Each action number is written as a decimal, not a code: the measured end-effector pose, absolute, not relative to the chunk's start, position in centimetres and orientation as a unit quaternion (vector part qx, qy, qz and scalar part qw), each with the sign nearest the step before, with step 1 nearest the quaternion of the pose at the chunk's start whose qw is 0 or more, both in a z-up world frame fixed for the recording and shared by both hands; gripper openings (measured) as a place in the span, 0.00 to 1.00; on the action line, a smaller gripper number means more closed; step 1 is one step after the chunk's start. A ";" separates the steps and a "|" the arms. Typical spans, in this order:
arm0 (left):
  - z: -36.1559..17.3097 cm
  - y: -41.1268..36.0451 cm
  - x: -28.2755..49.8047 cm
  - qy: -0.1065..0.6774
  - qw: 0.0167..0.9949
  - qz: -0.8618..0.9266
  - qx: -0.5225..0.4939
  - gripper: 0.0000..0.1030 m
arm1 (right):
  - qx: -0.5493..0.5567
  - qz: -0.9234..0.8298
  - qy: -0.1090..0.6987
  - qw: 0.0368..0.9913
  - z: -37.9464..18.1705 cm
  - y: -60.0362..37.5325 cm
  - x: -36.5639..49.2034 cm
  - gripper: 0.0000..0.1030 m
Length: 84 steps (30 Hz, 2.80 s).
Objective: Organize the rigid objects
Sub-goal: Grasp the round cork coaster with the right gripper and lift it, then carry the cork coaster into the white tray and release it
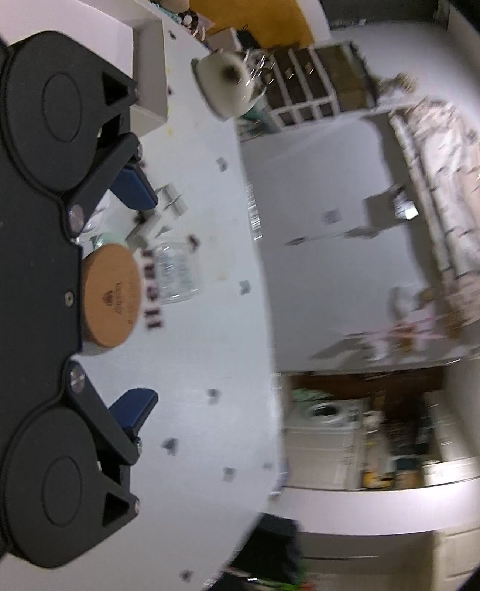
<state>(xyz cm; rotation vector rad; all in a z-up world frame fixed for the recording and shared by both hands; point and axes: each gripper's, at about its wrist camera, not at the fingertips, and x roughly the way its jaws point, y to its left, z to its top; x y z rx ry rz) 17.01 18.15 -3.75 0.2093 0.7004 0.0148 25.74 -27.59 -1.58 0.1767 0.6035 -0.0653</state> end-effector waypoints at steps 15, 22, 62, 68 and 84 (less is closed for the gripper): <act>-5.7 20.0 21.1 0.425 0.904 -0.032 0.039 0.64 | 0.127 -0.020 0.397 0.909 -6.6 -28.1 32.0 1.00; -6.2 20.9 21.9 0.430 0.902 -0.032 -0.004 0.32 | 0.114 -0.018 0.420 0.900 -6.8 -27.8 33.7 1.00; -5.9 21.6 21.8 0.436 0.900 -0.019 0.020 0.04 | 0.067 0.196 0.313 0.927 -0.1 -14.4 28.7 0.98; -6.0 21.6 21.7 0.434 0.901 -0.017 0.008 0.02 | 0.044 0.243 0.339 0.908 -1.6 -7.9 31.7 0.98; -6.1 22.0 21.7 0.429 0.903 -0.009 -0.018 0.02 | -0.006 0.208 0.389 0.898 -5.9 -2.0 36.5 1.00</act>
